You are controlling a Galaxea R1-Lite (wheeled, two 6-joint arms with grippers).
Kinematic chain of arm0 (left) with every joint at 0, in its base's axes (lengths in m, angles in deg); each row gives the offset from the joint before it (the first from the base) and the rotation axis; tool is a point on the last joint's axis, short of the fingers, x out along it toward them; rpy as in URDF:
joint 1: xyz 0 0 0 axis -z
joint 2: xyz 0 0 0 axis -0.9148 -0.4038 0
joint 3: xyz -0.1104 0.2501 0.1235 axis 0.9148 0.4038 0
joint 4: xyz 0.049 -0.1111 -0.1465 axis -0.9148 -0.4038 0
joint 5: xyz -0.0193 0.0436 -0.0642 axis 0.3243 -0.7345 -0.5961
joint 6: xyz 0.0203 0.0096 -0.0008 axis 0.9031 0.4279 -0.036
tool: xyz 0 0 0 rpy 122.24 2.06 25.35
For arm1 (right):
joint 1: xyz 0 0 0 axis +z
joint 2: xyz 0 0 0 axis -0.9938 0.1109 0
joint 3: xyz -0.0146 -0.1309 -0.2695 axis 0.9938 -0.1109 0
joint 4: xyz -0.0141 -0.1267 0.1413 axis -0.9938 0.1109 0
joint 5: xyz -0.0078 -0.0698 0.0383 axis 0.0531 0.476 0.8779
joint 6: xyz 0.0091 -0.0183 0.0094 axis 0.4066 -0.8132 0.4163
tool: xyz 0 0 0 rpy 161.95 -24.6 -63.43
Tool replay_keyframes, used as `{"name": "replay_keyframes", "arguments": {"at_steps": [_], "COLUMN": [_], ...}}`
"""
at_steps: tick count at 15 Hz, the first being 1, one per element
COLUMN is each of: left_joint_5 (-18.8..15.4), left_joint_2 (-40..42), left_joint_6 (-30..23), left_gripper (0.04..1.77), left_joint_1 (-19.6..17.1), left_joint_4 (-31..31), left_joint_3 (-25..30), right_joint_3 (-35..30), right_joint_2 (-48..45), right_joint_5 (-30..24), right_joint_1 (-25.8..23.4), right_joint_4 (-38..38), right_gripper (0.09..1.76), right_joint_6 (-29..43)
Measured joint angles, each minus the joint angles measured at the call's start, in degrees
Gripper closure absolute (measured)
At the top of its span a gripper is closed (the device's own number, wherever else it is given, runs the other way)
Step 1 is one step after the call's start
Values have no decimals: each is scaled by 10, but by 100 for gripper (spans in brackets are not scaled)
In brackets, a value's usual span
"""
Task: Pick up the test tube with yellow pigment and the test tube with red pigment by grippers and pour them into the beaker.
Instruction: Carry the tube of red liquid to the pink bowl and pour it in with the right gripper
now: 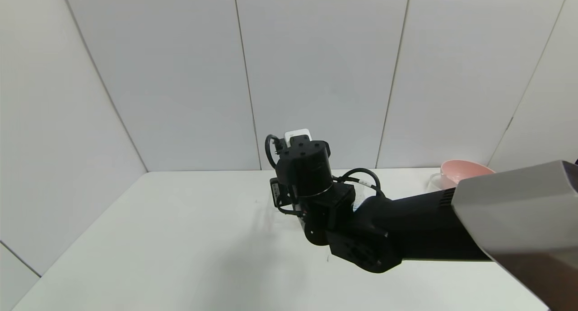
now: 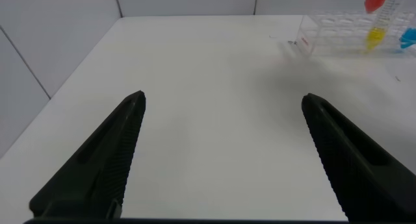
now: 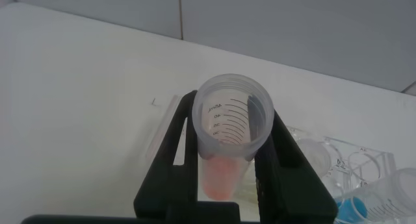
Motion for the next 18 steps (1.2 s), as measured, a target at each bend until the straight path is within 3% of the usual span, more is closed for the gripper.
{"name": "replay_keyframes", "arguments": {"at_steps": [5, 10, 14, 18], "left_joint_5": [0, 0, 0, 0], "left_joint_2": [0, 0, 0, 0], "left_joint_6": [0, 0, 0, 0], "left_gripper": [9, 9, 9, 9], "left_joint_1": [0, 0, 0, 0], "left_joint_4": [0, 0, 0, 0], "left_joint_3": [0, 0, 0, 0], "right_joint_3": [-177, -340, -446, -467], "right_joint_2": [-75, -172, -256, -308], "right_joint_5": [-103, -226, -381, -518], "right_joint_1": [-11, -72, -198, -353], "right_joint_4": [-90, -145, -142, -98], "right_gripper": [129, 129, 129, 129], "right_joint_6": [-26, -61, -111, -185]}}
